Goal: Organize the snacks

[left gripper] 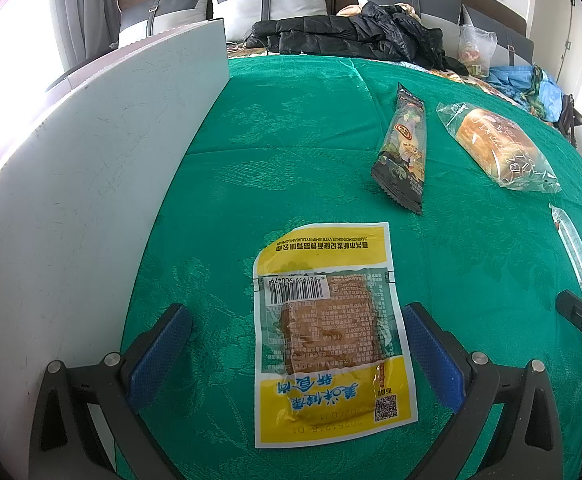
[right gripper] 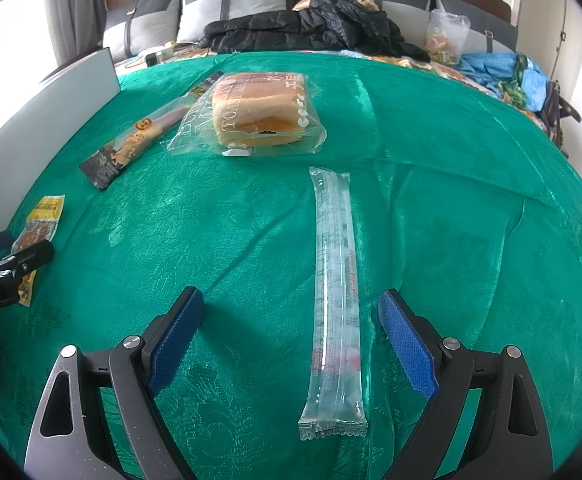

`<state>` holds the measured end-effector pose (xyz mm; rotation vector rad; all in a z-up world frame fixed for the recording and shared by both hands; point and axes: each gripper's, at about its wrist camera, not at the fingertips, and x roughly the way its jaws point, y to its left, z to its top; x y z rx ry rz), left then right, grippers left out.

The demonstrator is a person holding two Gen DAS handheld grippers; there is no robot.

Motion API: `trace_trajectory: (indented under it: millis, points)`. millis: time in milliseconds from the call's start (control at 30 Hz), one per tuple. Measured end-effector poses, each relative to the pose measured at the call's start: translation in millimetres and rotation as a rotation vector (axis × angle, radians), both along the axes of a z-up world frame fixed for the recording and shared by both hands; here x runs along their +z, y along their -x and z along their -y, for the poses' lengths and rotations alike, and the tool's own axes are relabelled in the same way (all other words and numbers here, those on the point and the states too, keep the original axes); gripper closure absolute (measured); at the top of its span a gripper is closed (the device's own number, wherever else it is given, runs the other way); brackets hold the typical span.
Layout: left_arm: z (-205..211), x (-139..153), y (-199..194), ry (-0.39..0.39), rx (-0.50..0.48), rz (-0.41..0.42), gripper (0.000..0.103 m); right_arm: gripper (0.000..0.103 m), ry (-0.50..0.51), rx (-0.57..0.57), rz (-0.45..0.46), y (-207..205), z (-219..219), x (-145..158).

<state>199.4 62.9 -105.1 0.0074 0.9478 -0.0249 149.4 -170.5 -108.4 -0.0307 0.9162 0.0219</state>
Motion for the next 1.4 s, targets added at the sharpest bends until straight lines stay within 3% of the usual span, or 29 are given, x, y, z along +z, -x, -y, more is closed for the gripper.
trace_trajectory:
  millis: [233,267,300,433,467,500,600,667,767,900,1000,1133,1167,1233,1267,1400]
  points:
    - [4.3,2.6,-9.8,0.007,0.047,-0.092,0.003,0.011,-0.008,0.006,0.0,0.0,-1.9,-0.9]
    - [6.8,5.4,-9.0,0.007,0.03,-0.088,0.016,0.011,-0.009,0.008,0.0,0.0,-2.0,-0.9]
    - [11.4,9.7,-7.1,0.002,-0.004,-0.079,0.037,0.011,-0.011,0.01,0.0,0.2,-1.4,-0.9]
    - [15.8,13.2,-1.8,0.003,-0.066,-0.111,0.039,0.011,-0.052,0.032,0.008,3.1,5.4,0.7]
    - [13.6,16.8,1.3,0.015,-0.065,-0.104,0.052,0.013,-0.101,0.04,0.015,6.7,12.1,2.6]
    - [9.9,21.4,4.2,0.038,-0.059,-0.106,0.059,0.013,-0.164,0.037,0.018,10.5,21.7,5.4]
    - [0.7,24.9,17.0,0.146,-0.056,-0.132,0.059,0.013,-0.402,-0.074,0.033,20.4,66.8,19.0]
    - [1.6,23.2,26.5,0.132,-0.07,-0.111,0.059,0.013,-0.44,-0.149,0.028,16.1,89.0,28.5]
    - [0.6,25.0,36.0,0.173,-0.076,-0.104,0.06,0.013,-0.355,-0.124,-0.073,-4.7,89.1,34.2]
    - [0.1,37.7,45.2,0.205,-0.094,-0.069,0.06,0.016,-0.164,0.019,-0.217,-25.2,45.1,29.9]
    - [-3.6,54.5,51.3,0.244,-0.1,-0.041,0.06,0.016,-0.028,0.06,-0.221,-31.4,15.8,26.7]
    - [-7.2,74.6,58.3,0.29,-0.105,-0.016,0.06,0.017,-0.002,0.028,-0.241,-36.6,11.5,20.3]
    - [-8.2,79.1,59.8,0.299,-0.107,-0.01,0.06,0.03,-0.002,0.025,-0.246,-36.3,12.4,18.8]
    - [-9.4,88.7,62.6,0.316,-0.112,0.002,0.06,0.069,-0.001,0.021,-0.272,-36.7,15.4,15.8]
    - [-10.1,94.2,63.5,0.323,-0.112,0.009,0.06,0.082,0.009,0.013,-0.259,-35.4,18.9,18.6]
    - [-17.9,117.4,66.8,0.355,-0.111,0.044,0.06,0.084,-0.091,-0.014,-0.266,-30.9,39.5,27.3]
